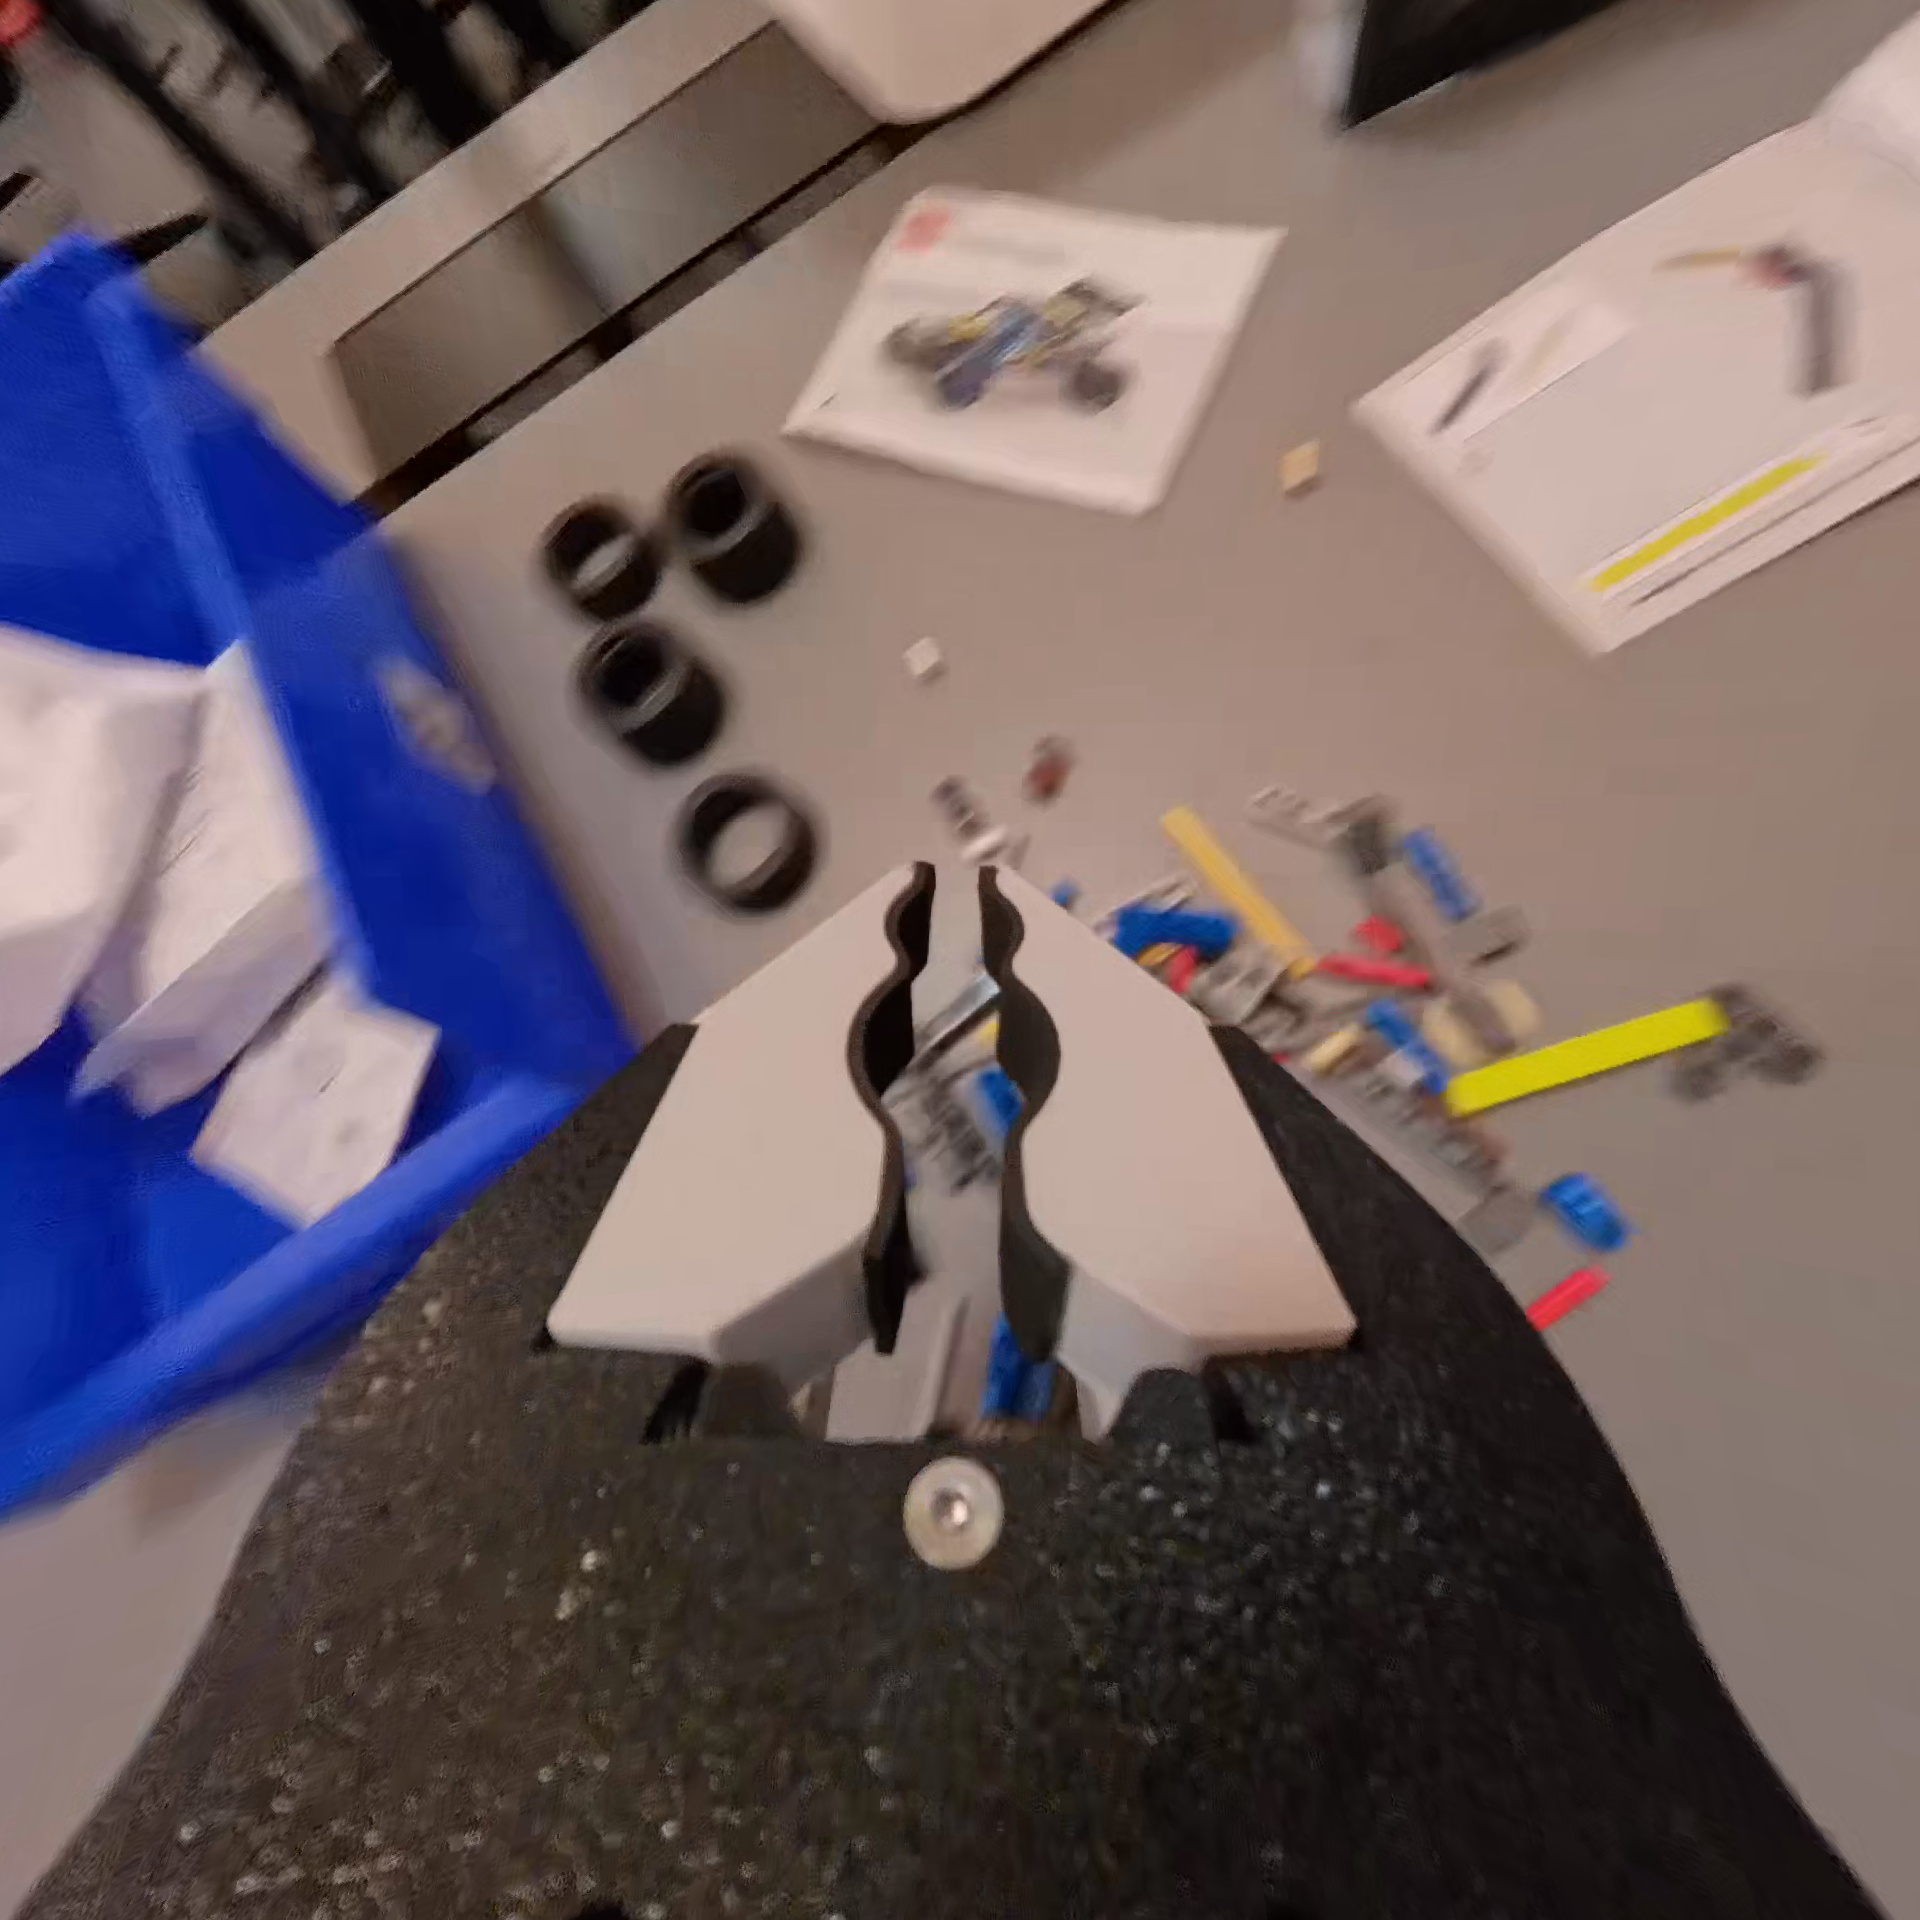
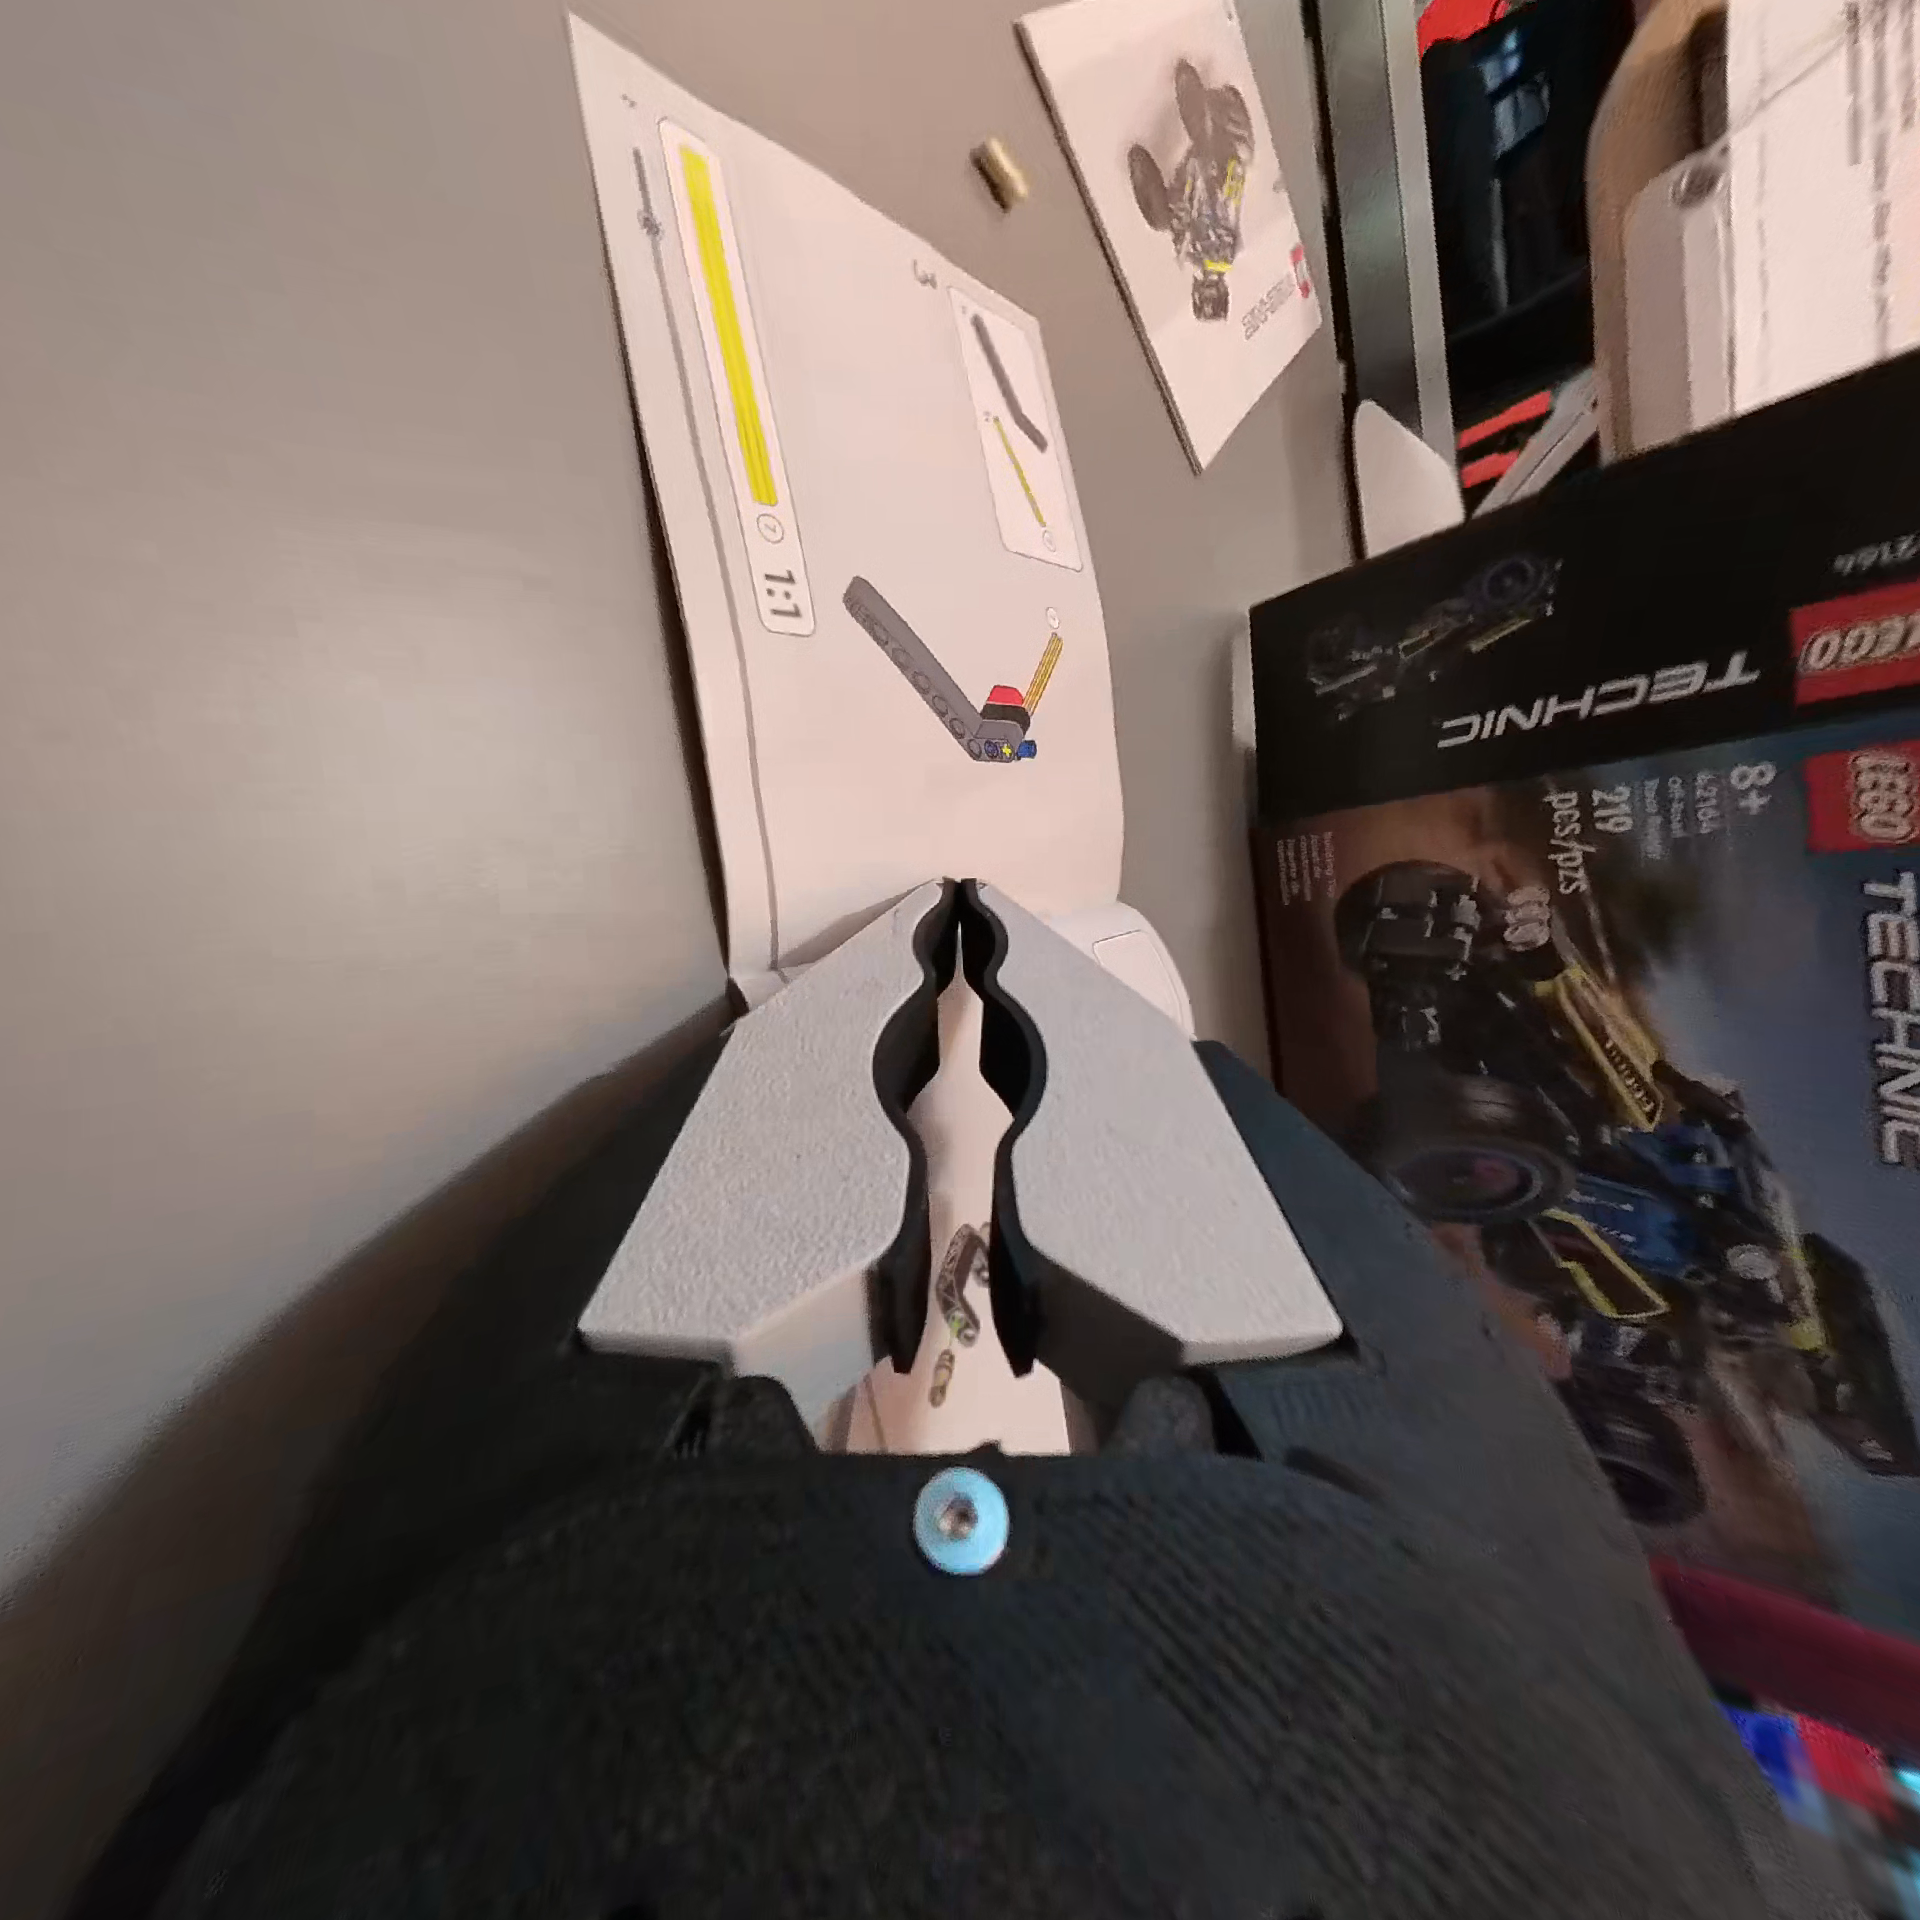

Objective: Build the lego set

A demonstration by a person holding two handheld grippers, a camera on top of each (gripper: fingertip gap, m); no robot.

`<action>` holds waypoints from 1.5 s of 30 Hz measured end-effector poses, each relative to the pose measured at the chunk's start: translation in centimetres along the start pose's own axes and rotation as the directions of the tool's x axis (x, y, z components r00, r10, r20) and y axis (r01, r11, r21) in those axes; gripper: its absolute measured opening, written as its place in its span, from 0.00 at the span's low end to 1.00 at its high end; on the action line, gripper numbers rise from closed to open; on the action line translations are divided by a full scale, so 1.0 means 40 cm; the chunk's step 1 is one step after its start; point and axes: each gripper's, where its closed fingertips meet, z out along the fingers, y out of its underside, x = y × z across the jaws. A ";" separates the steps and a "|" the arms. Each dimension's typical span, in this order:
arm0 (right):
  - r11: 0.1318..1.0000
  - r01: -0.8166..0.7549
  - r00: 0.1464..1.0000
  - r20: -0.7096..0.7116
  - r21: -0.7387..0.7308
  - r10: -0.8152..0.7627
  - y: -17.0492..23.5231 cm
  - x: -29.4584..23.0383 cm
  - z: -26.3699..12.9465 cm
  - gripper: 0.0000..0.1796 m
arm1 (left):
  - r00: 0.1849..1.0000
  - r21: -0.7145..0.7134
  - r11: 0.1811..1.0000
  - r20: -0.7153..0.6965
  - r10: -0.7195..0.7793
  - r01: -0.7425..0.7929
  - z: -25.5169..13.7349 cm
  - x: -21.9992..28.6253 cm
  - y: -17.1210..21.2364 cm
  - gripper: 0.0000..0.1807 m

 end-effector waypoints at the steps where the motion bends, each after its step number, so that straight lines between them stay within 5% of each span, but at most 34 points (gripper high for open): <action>1: 1.000 -0.015 1.000 0.006 0.002 0.015 0.006 0.006 0.003 0.00 | 0.999 -0.023 1.000 0.041 -0.019 0.020 -0.020 -0.041 0.031 0.04; 7: 0.995 -0.100 0.995 -0.006 -0.023 0.100 0.036 0.034 0.009 0.00 | 0.992 -0.124 0.985 0.054 -0.113 0.119 -0.053 -0.103 0.174 0.04; 11: 0.980 -0.187 0.982 -0.029 0.064 0.189 0.009 0.048 -0.019 0.00 | 0.987 -0.150 0.978 -0.053 -0.154 0.144 -0.029 -0.019 0.189 0.06; 21: 0.921 -0.287 0.951 -0.041 0.265 0.308 -0.044 0.079 -0.101 0.00 | 0.962 -0.168 0.947 0.052 -0.268 0.273 0.046 -0.029 0.206 0.10; 33: 0.931 -0.254 0.962 -0.028 0.263 0.270 -0.016 0.062 -0.133 0.00 | 0.973 -0.104 0.990 0.218 -0.069 0.093 -0.026 -0.083 0.145 0.06; 38: 0.945 -0.246 0.965 -0.042 0.215 0.260 0.003 0.064 -0.130 0.00 | 0.981 0.155 0.976 -0.092 0.171 -0.156 -0.044 0.147 -0.048 0.06; 45: 0.939 -0.314 0.945 -0.047 0.138 0.323 0.056 0.075 -0.130 0.00 | 0.753 0.201 0.872 -0.442 0.488 -0.447 0.060 0.546 -0.084 0.03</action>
